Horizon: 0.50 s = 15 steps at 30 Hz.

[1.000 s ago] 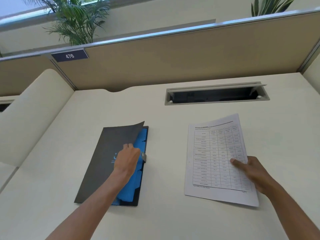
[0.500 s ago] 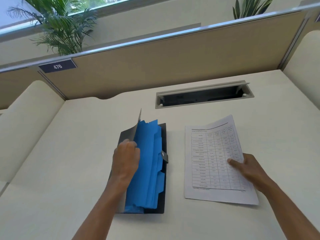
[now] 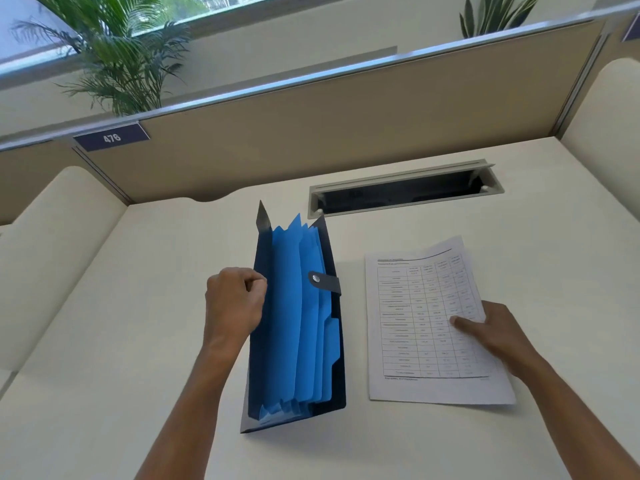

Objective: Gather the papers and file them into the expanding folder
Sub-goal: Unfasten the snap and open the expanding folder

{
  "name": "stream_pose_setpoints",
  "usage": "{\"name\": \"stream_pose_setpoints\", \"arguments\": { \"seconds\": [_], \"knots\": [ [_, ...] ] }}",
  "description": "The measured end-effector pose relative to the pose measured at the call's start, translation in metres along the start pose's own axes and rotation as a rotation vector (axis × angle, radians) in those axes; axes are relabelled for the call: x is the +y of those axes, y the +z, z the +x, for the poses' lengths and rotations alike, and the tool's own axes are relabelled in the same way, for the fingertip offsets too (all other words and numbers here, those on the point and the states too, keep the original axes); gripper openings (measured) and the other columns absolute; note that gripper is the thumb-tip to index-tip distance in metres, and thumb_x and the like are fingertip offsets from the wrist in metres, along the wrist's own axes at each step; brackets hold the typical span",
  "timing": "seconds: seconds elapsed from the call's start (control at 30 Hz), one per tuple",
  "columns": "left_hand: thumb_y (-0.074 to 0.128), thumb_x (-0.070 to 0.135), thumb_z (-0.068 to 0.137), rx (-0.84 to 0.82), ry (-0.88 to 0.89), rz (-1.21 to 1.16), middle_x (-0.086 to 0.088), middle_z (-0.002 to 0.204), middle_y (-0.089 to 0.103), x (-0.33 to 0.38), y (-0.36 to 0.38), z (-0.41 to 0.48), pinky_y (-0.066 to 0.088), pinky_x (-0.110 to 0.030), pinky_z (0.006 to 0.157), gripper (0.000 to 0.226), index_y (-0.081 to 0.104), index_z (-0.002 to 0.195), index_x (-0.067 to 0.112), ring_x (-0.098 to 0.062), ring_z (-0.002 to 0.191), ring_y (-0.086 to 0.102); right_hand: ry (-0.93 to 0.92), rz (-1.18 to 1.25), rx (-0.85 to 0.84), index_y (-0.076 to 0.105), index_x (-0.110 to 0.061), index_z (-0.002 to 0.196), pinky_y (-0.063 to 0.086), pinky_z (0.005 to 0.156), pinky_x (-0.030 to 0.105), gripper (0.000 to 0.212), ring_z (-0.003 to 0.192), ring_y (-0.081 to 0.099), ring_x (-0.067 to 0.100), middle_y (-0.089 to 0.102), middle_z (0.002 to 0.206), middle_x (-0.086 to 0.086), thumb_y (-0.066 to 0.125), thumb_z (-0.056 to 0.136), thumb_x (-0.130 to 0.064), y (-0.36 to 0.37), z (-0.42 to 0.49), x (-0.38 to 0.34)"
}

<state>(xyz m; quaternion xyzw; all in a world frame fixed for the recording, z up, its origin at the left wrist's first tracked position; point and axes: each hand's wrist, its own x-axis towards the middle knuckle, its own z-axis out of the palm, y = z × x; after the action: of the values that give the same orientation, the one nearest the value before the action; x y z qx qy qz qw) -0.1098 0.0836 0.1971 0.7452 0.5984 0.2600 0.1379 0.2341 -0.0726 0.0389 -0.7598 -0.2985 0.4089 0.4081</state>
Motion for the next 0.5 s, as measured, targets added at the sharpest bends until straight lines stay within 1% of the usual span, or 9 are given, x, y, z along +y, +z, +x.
{"name": "stream_pose_setpoints", "arguments": {
  "seconds": [0.03,0.1,0.13,0.2,0.27,0.33,0.4,0.47,0.5],
  "knots": [
    [0.053,0.001,0.078,-0.002,-0.004,-0.004,-0.020,0.059,0.063,0.001,0.001,-0.001,0.054,-0.047,0.062,0.020,0.065,0.062,-0.002,-0.023,0.054,0.047,0.001,0.002,0.004,0.070,-0.013,0.112,0.061,0.079,0.049,0.029,0.086,0.075,0.024,0.076,0.102,0.002,0.076,0.084,-0.020,-0.001,0.000,0.000],
    [0.054,-0.001,0.078,-0.004,-0.006,-0.021,-0.019,0.061,0.066,0.005,0.002,-0.004,0.055,-0.045,0.061,0.022,0.068,0.061,0.000,-0.031,0.056,0.057,0.012,0.006,0.023,0.071,-0.013,0.110,0.061,0.079,0.048,0.028,0.086,0.074,0.024,0.076,0.100,0.003,0.077,0.083,-0.019,-0.003,0.000,0.001],
    [0.054,-0.001,0.078,-0.005,-0.006,-0.029,-0.016,0.060,0.067,0.008,0.002,-0.005,0.055,-0.043,0.061,0.022,0.069,0.062,0.001,-0.032,0.059,0.061,0.022,0.008,0.034,0.072,-0.012,0.109,0.061,0.079,0.047,0.028,0.086,0.074,0.025,0.076,0.100,0.003,0.078,0.082,-0.019,-0.004,0.001,0.001],
    [0.054,-0.002,0.078,-0.014,-0.006,-0.028,-0.013,0.058,0.066,0.010,0.003,-0.007,0.054,-0.041,0.059,0.023,0.069,0.061,0.002,-0.032,0.061,0.063,0.047,-0.016,0.064,0.072,-0.009,0.104,0.060,0.077,0.042,0.026,0.085,0.073,0.025,0.075,0.097,0.005,0.080,0.081,-0.019,-0.007,0.003,0.000],
    [0.053,-0.001,0.077,-0.024,-0.008,-0.017,-0.014,0.057,0.065,0.010,0.004,-0.007,0.053,-0.043,0.058,0.022,0.067,0.061,0.001,-0.033,0.061,0.062,0.061,-0.142,0.140,0.071,-0.006,0.096,0.057,0.078,0.043,0.025,0.088,0.070,0.030,0.074,0.093,0.010,0.079,0.081,-0.023,-0.010,0.004,-0.003],
    [0.053,-0.001,0.078,-0.026,-0.015,-0.014,-0.013,0.058,0.066,0.011,0.005,-0.007,0.054,-0.042,0.059,0.022,0.068,0.062,0.002,-0.032,0.062,0.063,0.062,-0.380,0.270,0.069,-0.005,0.099,0.053,0.083,0.043,0.030,0.094,0.067,0.036,0.073,0.096,0.014,0.074,0.085,-0.030,-0.013,0.003,-0.008],
    [0.054,0.000,0.080,-0.019,-0.016,-0.014,-0.010,0.064,0.069,0.013,0.005,-0.008,0.054,-0.038,0.061,0.023,0.072,0.066,0.003,-0.027,0.062,0.063,0.000,-0.541,0.405,0.067,-0.007,0.104,0.050,0.080,0.041,0.029,0.094,0.066,0.035,0.073,0.098,0.013,0.068,0.089,-0.032,-0.016,-0.004,-0.018],
    [0.055,0.000,0.083,-0.006,-0.016,-0.008,-0.007,0.074,0.072,0.017,0.004,-0.011,0.050,-0.029,0.065,0.023,0.075,0.075,0.005,-0.019,0.064,0.061,-0.142,-0.507,0.458,0.067,-0.010,0.094,0.052,0.075,0.040,0.021,0.083,0.066,0.031,0.072,0.093,0.010,0.066,0.090,-0.030,-0.016,-0.012,-0.035],
    [0.055,0.001,0.084,0.001,-0.013,-0.001,-0.007,0.080,0.073,0.018,0.004,-0.012,0.047,-0.026,0.067,0.022,0.076,0.080,0.006,-0.017,0.066,0.060,-0.217,-0.443,0.428,0.068,-0.012,0.089,0.054,0.074,0.040,0.017,0.078,0.067,0.027,0.073,0.089,0.007,0.067,0.090,-0.029,-0.013,-0.017,-0.047]
  ]
}}
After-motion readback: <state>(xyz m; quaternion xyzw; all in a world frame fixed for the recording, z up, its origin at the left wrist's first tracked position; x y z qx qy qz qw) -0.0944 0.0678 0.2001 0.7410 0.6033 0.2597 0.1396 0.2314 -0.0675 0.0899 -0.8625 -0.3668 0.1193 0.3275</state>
